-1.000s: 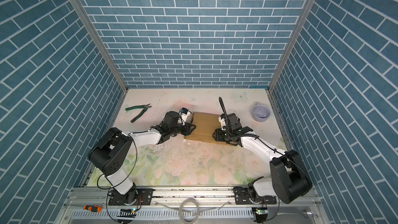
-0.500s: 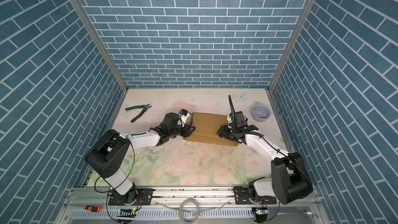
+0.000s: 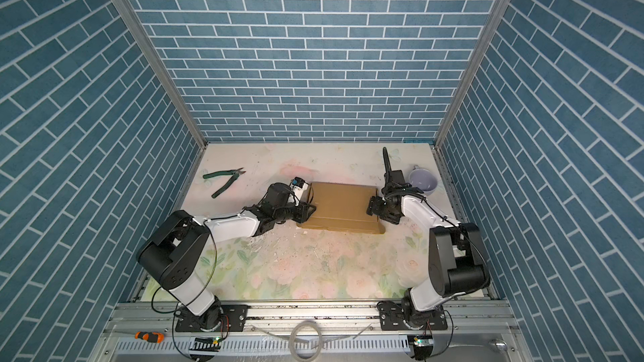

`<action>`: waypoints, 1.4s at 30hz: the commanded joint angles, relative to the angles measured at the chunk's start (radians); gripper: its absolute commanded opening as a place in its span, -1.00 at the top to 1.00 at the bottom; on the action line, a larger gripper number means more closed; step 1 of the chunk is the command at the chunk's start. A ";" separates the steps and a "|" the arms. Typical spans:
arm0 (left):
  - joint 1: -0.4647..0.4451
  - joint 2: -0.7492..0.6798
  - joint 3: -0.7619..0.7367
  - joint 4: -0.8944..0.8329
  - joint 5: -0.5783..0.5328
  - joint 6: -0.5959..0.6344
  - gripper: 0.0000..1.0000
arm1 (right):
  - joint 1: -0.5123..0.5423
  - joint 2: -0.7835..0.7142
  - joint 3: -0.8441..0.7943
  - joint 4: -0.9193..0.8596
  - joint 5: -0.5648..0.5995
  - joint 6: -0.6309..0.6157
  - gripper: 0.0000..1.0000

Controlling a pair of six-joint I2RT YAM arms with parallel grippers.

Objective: Fold the paper box

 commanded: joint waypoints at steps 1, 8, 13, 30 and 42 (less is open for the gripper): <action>-0.022 0.043 0.008 -0.078 0.016 -0.002 0.11 | 0.028 0.049 0.034 -0.007 -0.011 -0.041 -0.19; -0.025 0.017 0.014 -0.103 0.008 0.015 0.12 | 0.029 0.103 0.015 -0.032 0.020 -0.082 0.14; -0.012 -0.042 0.052 -0.182 -0.011 0.043 0.05 | 0.027 0.116 0.011 -0.033 0.047 -0.095 0.15; 0.074 0.089 0.284 -0.444 -0.076 0.007 -0.27 | 0.025 0.109 0.011 -0.011 0.029 -0.090 0.18; 0.042 0.090 0.200 -0.332 0.009 -0.035 0.21 | 0.104 0.102 -0.002 0.085 -0.144 -0.009 0.32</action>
